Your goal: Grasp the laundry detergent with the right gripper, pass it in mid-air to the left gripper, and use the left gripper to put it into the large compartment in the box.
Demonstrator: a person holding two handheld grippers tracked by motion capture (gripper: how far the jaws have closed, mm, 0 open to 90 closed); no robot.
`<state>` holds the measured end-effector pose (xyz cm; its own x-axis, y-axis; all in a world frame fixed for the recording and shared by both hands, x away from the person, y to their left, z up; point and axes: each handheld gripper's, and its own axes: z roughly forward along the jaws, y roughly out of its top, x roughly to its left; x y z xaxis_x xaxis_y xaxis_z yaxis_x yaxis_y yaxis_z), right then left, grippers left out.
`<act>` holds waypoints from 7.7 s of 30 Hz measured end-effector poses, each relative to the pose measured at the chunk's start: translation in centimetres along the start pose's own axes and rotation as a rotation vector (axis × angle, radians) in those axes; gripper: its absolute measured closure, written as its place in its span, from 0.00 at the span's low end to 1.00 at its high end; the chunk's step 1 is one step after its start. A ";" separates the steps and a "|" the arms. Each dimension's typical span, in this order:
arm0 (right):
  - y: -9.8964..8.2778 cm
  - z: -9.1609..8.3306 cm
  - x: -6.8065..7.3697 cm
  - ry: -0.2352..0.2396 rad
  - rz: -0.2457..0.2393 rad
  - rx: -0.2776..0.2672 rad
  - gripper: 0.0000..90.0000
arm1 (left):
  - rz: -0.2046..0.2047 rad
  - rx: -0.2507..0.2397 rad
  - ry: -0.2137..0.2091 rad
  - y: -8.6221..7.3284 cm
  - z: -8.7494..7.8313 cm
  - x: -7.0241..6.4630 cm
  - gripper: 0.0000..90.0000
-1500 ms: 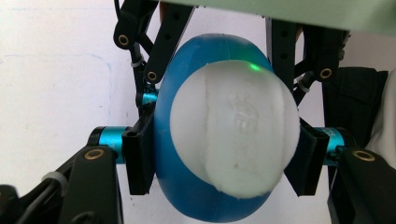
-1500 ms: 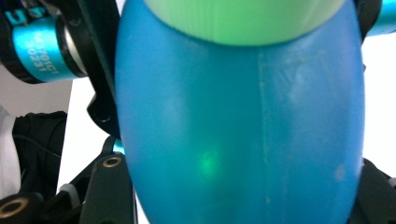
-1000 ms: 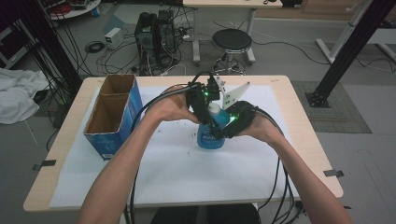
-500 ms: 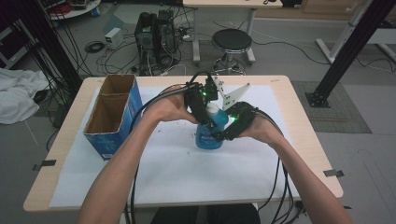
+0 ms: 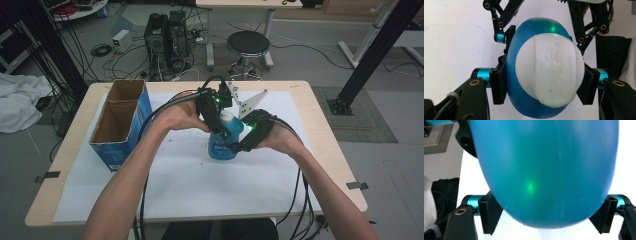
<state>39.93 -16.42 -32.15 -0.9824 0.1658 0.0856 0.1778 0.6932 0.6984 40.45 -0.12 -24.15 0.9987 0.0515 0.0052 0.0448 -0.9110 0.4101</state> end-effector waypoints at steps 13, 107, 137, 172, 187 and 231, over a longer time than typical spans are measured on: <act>-0.2 -0.4 -0.3 -0.058 -0.052 0.007 0.23 | -0.008 0.004 0.011 -0.3 -0.4 0.0 0.42; -5.4 -4.4 -2.5 -0.323 0.026 0.508 0.15 | -0.926 0.103 0.351 -20.4 -16.8 3.4 0.42; -6.2 -3.4 -2.1 -0.325 0.033 0.521 0.15 | -0.821 0.134 0.271 -24.3 -10.1 2.5 0.42; -6.4 -3.3 -1.8 -0.329 0.030 0.526 0.15 | -0.752 0.192 0.273 -24.9 -7.7 1.5 0.42; -6.5 -3.0 -1.8 -0.325 0.024 0.530 0.15 | -0.672 0.320 0.274 -24.4 -7.9 1.9 0.41; -6.6 -3.1 -1.7 -0.333 0.034 0.528 0.15 | -0.664 0.274 0.355 -22.8 -10.0 2.7 0.30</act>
<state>40.26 -23.46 -34.70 -0.9207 0.3443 -0.1837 0.2959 0.9228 0.2465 41.84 24.88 -24.40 0.6955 0.7033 0.1473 0.6778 -0.7102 0.1905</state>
